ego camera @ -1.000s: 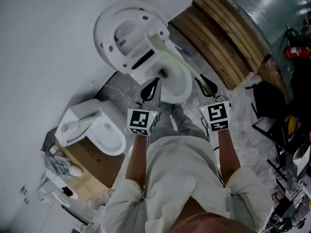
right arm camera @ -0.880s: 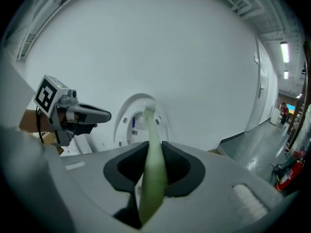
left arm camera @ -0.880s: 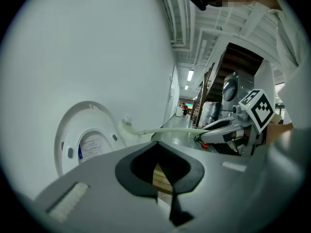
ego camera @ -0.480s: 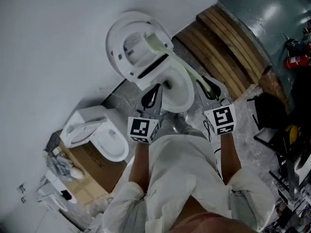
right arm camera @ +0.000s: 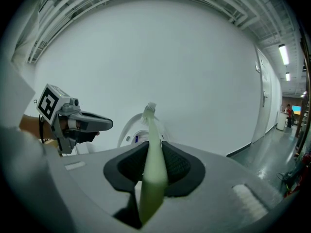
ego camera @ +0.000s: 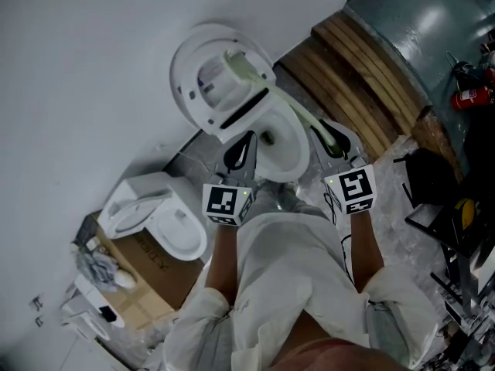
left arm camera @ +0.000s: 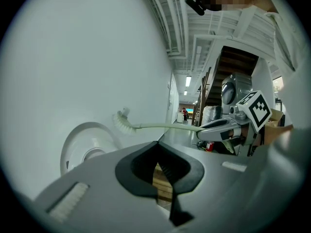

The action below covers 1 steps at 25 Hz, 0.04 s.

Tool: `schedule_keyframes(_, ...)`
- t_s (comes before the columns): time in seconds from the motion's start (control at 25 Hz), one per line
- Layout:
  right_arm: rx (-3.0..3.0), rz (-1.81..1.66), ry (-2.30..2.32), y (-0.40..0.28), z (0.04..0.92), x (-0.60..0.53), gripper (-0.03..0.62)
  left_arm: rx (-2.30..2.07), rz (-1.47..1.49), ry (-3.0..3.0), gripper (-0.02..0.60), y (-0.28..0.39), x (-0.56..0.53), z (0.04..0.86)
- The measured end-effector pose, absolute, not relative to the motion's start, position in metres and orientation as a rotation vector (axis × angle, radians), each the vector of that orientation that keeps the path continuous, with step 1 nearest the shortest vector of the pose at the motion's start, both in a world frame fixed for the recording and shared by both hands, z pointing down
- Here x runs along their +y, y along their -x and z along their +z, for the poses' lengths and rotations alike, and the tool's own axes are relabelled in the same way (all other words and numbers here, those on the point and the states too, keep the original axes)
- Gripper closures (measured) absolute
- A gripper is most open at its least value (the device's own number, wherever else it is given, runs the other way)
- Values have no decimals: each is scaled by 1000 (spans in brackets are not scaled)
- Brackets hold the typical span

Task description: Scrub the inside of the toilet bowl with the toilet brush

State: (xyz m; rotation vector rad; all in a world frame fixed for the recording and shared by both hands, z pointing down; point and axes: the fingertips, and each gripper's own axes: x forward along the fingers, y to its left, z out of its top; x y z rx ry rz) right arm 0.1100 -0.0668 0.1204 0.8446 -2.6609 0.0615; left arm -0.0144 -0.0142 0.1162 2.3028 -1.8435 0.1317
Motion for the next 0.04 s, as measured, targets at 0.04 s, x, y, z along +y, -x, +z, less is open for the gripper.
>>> schedule_keyframes(0.04, -2664, 59, -846, -109, 119, -67, 508, -1843, 131, -2305, 563, 15, -14, 116)
